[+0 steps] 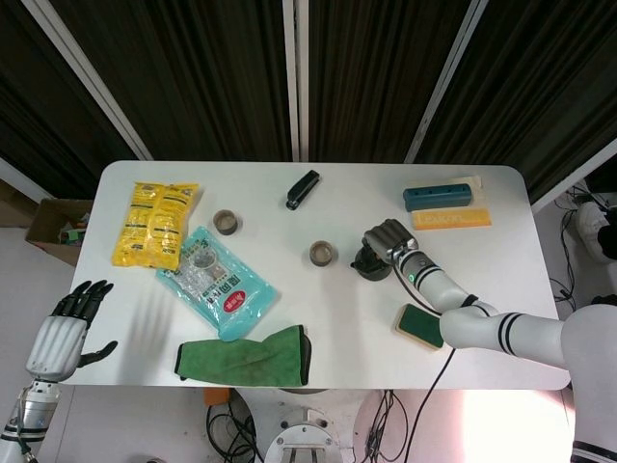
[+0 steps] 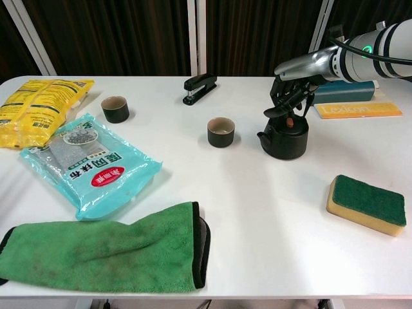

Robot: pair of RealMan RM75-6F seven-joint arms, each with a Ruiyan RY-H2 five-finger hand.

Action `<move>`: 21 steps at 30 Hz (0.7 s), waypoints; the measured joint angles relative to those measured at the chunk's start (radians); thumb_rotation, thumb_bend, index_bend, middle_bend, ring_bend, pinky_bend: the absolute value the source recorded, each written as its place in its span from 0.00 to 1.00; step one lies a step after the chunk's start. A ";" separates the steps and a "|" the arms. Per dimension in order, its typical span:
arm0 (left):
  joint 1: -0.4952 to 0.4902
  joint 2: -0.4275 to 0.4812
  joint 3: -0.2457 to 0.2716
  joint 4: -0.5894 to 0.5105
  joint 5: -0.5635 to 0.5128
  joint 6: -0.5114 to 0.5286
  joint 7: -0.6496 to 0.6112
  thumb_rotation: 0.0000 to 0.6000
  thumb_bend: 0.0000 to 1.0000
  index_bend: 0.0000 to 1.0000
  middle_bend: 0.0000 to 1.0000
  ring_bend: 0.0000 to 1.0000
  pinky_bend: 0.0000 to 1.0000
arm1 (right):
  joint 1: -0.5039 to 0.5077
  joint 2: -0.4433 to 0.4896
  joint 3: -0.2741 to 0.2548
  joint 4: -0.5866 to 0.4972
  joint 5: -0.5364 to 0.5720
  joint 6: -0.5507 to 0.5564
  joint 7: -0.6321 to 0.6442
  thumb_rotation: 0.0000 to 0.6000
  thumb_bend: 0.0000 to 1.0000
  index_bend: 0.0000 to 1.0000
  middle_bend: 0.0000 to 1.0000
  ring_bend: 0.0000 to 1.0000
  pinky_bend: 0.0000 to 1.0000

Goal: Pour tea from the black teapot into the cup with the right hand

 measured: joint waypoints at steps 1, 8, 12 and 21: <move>0.000 0.000 0.000 0.001 -0.001 0.000 -0.001 1.00 0.13 0.11 0.10 0.08 0.23 | 0.001 -0.001 -0.001 0.001 0.000 0.000 0.000 0.36 0.33 0.61 0.54 0.46 0.29; 0.000 -0.001 0.000 0.005 -0.003 -0.003 -0.004 1.00 0.13 0.11 0.10 0.08 0.23 | 0.009 -0.002 -0.007 -0.002 0.000 0.004 -0.007 0.36 0.33 0.66 0.57 0.50 0.19; -0.002 -0.003 0.001 0.008 -0.002 -0.008 -0.005 1.00 0.13 0.11 0.10 0.08 0.23 | 0.015 -0.004 -0.018 -0.003 0.011 0.000 -0.015 0.37 0.33 0.66 0.57 0.50 0.23; -0.001 -0.004 0.003 0.014 -0.006 -0.012 -0.012 1.00 0.13 0.12 0.10 0.08 0.23 | 0.025 -0.014 -0.032 0.004 0.031 -0.001 -0.021 0.36 0.33 0.70 0.61 0.54 0.25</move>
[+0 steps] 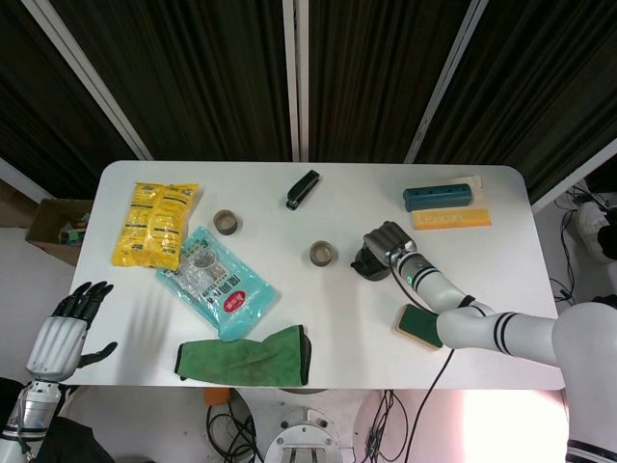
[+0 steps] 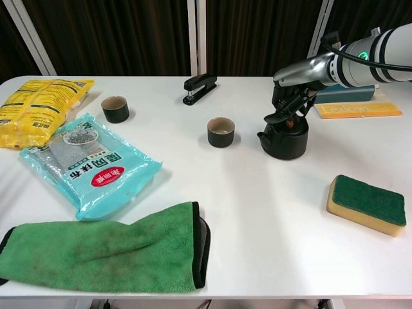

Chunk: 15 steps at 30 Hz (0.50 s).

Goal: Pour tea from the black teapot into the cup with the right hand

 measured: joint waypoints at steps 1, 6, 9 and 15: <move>0.000 0.001 0.001 0.000 0.000 -0.002 0.000 1.00 0.13 0.12 0.09 0.08 0.23 | 0.001 0.000 -0.001 0.000 0.001 -0.001 0.000 0.36 0.33 0.72 0.62 0.55 0.24; -0.002 0.001 0.003 0.001 0.000 -0.007 -0.002 1.00 0.13 0.12 0.09 0.08 0.23 | 0.007 0.003 -0.009 -0.004 0.009 -0.008 -0.002 0.36 0.33 0.74 0.64 0.57 0.22; -0.003 -0.001 0.002 0.004 0.002 -0.006 -0.004 1.00 0.13 0.12 0.09 0.08 0.23 | 0.013 0.006 -0.015 -0.008 0.019 -0.013 -0.003 0.36 0.33 0.75 0.65 0.58 0.21; -0.002 -0.002 0.002 0.008 -0.001 -0.008 -0.007 1.00 0.13 0.12 0.09 0.08 0.23 | 0.019 0.016 -0.015 -0.018 0.031 -0.016 0.008 0.36 0.33 0.82 0.71 0.64 0.22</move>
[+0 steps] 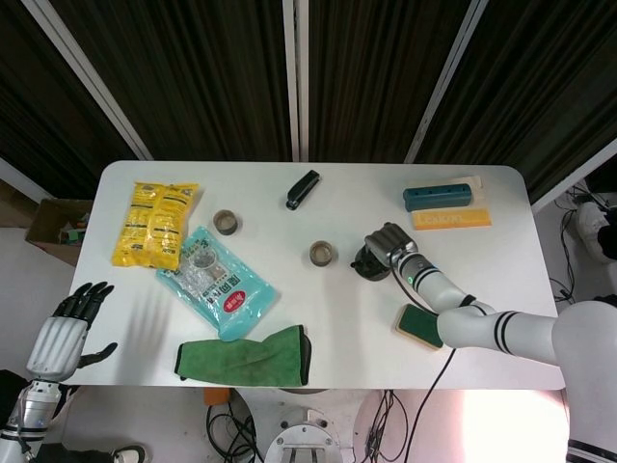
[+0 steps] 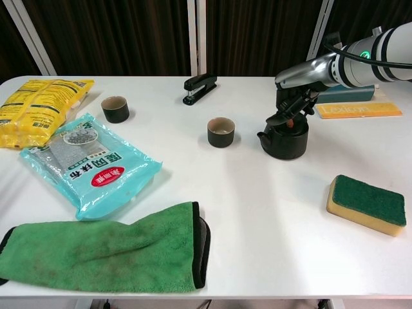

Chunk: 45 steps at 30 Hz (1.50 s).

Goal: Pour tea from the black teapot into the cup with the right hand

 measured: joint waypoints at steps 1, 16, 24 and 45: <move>0.000 0.000 0.000 0.000 -0.001 -0.002 0.000 1.00 0.13 0.11 0.09 0.08 0.23 | 0.000 0.002 0.001 -0.001 0.001 -0.002 0.004 0.36 0.33 0.84 0.72 0.65 0.22; -0.004 0.000 -0.001 0.000 -0.001 -0.005 -0.003 1.00 0.13 0.12 0.09 0.08 0.23 | 0.002 0.032 0.006 -0.024 -0.002 -0.003 0.044 0.36 0.29 0.98 0.85 0.77 0.29; -0.004 -0.001 0.001 0.002 -0.002 -0.008 -0.005 1.00 0.13 0.12 0.09 0.08 0.23 | -0.016 0.050 0.020 -0.048 -0.030 0.024 0.068 0.36 0.24 1.00 0.92 0.84 0.41; -0.011 -0.013 0.003 0.012 -0.003 -0.022 -0.011 1.00 0.13 0.12 0.09 0.08 0.23 | -0.116 0.101 0.079 -0.102 -0.159 0.124 0.118 0.37 0.31 1.00 0.98 0.89 0.53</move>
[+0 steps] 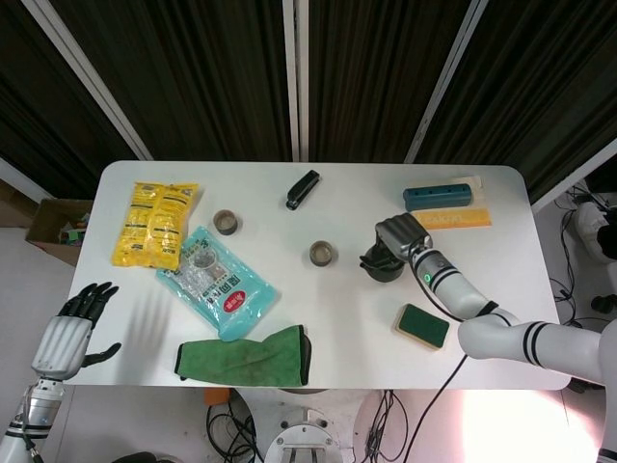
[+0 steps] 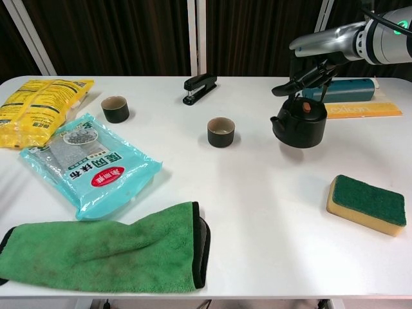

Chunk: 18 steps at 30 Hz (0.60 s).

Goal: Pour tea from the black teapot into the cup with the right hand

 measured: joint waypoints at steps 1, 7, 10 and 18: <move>0.000 -0.001 0.000 0.000 0.000 0.000 0.000 1.00 0.13 0.12 0.09 0.08 0.23 | -0.003 0.001 0.002 0.000 0.000 0.000 0.000 0.37 0.31 1.00 0.98 0.89 0.54; 0.000 -0.003 0.001 0.002 0.000 0.000 0.000 1.00 0.13 0.12 0.09 0.08 0.23 | -0.018 0.001 0.011 0.010 -0.002 0.002 0.003 0.37 0.32 1.00 0.99 0.90 0.62; -0.001 -0.002 0.001 0.002 0.000 -0.001 0.001 1.00 0.13 0.12 0.09 0.08 0.23 | -0.025 0.000 0.016 0.017 -0.006 -0.001 0.005 0.37 0.32 1.00 1.00 0.91 0.63; -0.003 -0.003 0.001 0.001 0.000 -0.004 0.002 1.00 0.13 0.12 0.09 0.08 0.23 | -0.036 0.000 0.027 0.022 -0.013 -0.004 -0.002 0.37 0.31 1.00 1.00 0.91 0.64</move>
